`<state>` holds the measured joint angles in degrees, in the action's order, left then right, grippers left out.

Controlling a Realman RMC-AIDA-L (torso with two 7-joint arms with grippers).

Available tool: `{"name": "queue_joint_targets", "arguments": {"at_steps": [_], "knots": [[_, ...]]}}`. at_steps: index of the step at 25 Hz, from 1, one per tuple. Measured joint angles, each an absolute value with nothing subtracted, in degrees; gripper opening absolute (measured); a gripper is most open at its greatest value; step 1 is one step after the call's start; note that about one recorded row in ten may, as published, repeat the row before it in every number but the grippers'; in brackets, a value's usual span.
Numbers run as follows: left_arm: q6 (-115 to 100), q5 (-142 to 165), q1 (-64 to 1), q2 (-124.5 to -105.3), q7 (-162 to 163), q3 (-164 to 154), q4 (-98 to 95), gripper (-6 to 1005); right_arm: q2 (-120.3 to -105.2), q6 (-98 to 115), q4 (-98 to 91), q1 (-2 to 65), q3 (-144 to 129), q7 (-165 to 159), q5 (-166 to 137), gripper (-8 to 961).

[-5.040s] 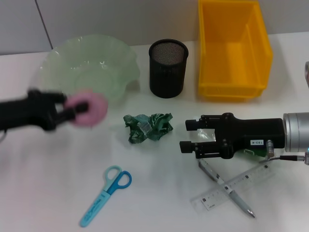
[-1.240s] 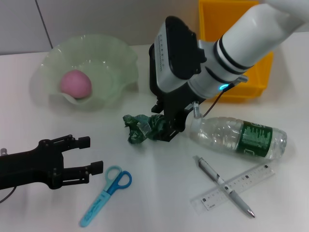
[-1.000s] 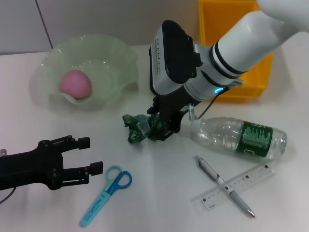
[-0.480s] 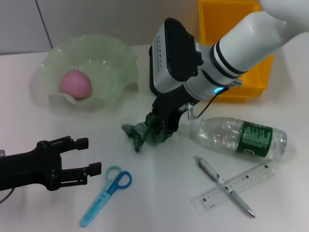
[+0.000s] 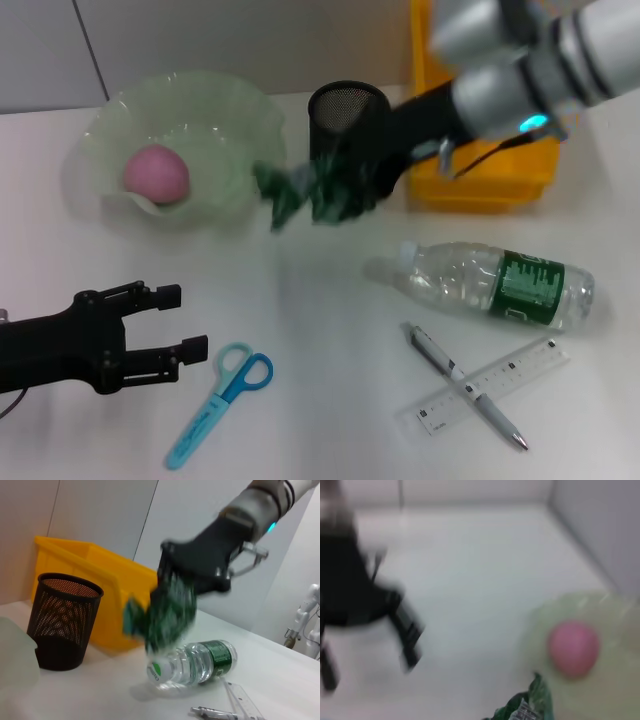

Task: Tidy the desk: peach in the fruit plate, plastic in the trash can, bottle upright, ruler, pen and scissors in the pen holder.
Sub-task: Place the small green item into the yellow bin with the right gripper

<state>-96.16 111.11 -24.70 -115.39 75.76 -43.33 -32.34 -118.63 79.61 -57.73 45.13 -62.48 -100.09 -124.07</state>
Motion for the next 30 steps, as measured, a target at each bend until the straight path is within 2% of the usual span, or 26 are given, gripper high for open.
{"name": "queue_joint_targets", "arguments": {"at_steps": [8,18,23,26,30], "knots": [[-96.2,111.4,-24.7,-115.4,75.8,-43.5,-32.4,859,-117.72,76.6,-59.8,40.3,-45.5,-99.9,-116.8,8],[-96.2,111.6,-24.9,-115.42,75.8,-43.7,-32.4,859,-118.98,57.0,-58.1,38.8,-43.9,-105.5,-123.4,58],[-96.2,111.6,-25.0,-115.36,75.8,-43.4,-32.3,859,-118.63,51.4,-55.1,39.3,-45.5,-108.6,-126.5,83],[-96.2,111.6,-25.0,-115.3,75.8,-43.4,-32.3,859,-118.53,50.9,-54.6,39.2,-45.5,-108.8,-126.7,246],[-96.0,111.5,-24.9,-115.19,75.8,-43.3,-32.3,859,-118.53,51.0,-54.6,39.1,-45.6,-108.9,-127.0,341]]}}
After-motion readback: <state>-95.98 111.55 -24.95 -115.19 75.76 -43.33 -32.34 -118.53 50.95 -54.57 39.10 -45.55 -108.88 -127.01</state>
